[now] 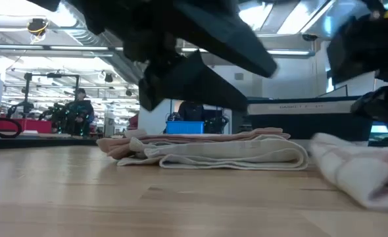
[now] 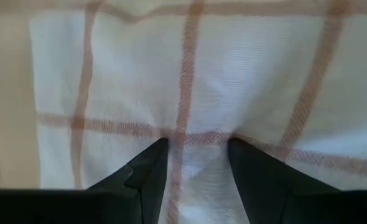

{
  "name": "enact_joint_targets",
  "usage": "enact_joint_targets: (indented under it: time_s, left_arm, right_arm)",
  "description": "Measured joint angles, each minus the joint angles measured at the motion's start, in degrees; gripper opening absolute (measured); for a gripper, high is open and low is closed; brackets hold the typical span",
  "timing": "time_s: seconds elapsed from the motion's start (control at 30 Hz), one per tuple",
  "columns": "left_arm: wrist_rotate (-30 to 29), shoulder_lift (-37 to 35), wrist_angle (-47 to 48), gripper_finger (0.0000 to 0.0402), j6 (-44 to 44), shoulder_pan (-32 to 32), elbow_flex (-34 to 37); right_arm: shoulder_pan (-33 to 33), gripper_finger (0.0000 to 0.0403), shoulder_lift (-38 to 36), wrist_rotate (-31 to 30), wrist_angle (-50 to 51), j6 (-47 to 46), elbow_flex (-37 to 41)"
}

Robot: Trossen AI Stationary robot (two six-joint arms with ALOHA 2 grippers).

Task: Fold towel
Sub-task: Stack the white with red-stripe towel on top of the pink towel

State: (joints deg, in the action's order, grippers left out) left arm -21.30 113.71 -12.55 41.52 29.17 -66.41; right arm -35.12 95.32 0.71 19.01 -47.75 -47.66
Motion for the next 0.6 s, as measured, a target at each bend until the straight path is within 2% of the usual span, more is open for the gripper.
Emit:
enact_joint_targets:
  time_s: [0.17, 0.3, 0.4, 0.6]
  left_arm:
    - [1.11, 5.15, -0.05, 0.0193, 12.73, 0.11, -3.36]
    - [2.32, 8.03, 0.03, 0.0193, 24.58, 0.49, -3.83]
    - [2.54, 8.57, -0.41, 0.0193, 28.81, 0.93, -3.97]
    - [2.87, 8.59, -0.40, 0.0193, 31.51, 1.24, -4.00]
  right_arm:
    - [-1.30, 0.0175, 5.96, -2.16, -11.96, -1.12, -0.46]
    - [-1.28, 0.0175, 8.12, -2.06, -15.46, -2.00, -0.71]
    - [-1.34, 0.0175, 8.26, -3.90, -16.12, -1.75, -0.62]
    - [-1.37, 0.0175, 8.51, -6.74, -17.00, -0.86, -0.56]
